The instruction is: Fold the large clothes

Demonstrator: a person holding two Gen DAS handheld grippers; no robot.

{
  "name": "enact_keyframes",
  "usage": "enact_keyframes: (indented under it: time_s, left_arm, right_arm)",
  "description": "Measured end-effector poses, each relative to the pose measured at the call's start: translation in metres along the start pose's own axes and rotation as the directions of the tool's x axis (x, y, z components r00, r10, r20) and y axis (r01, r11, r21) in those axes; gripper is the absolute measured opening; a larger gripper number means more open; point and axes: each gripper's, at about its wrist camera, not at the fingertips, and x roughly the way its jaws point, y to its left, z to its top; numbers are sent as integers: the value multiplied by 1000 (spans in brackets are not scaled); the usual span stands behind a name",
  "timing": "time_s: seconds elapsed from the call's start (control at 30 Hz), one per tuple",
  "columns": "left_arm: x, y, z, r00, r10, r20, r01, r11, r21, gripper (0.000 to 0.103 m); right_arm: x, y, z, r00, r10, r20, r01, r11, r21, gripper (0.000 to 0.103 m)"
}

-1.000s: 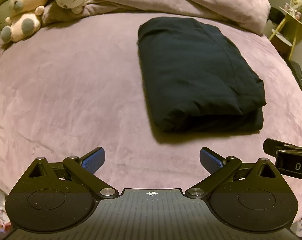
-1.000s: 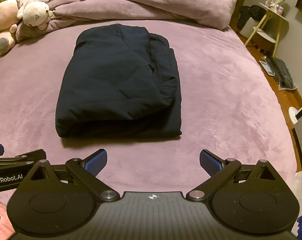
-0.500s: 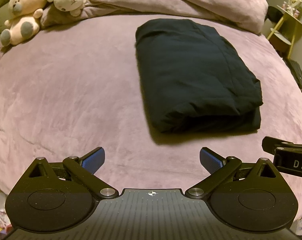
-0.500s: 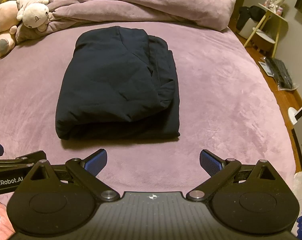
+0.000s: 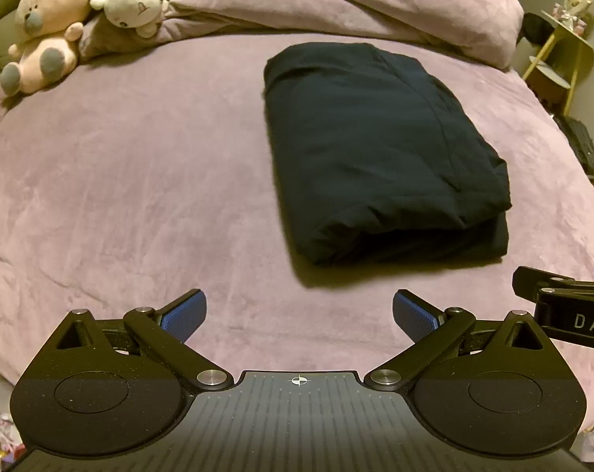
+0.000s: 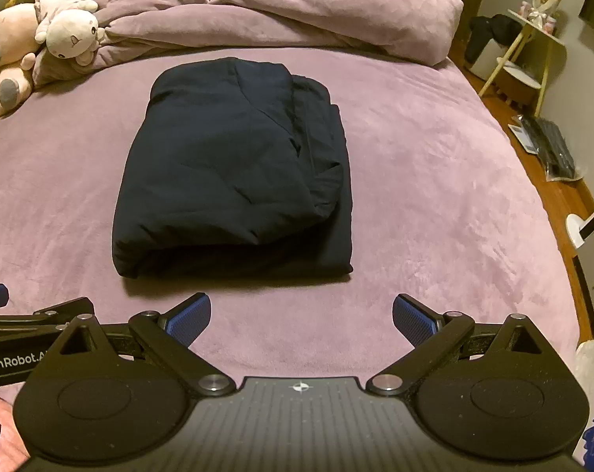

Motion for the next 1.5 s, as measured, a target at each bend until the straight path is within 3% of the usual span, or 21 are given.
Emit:
enact_keyframes:
  time_s: [1.5]
  left_arm:
    - [-4,-6,1,1000,5,24,-5,1000,3,103]
  right_arm:
    - [-4,0,-2,999,-25,30,26,999,-37,99]
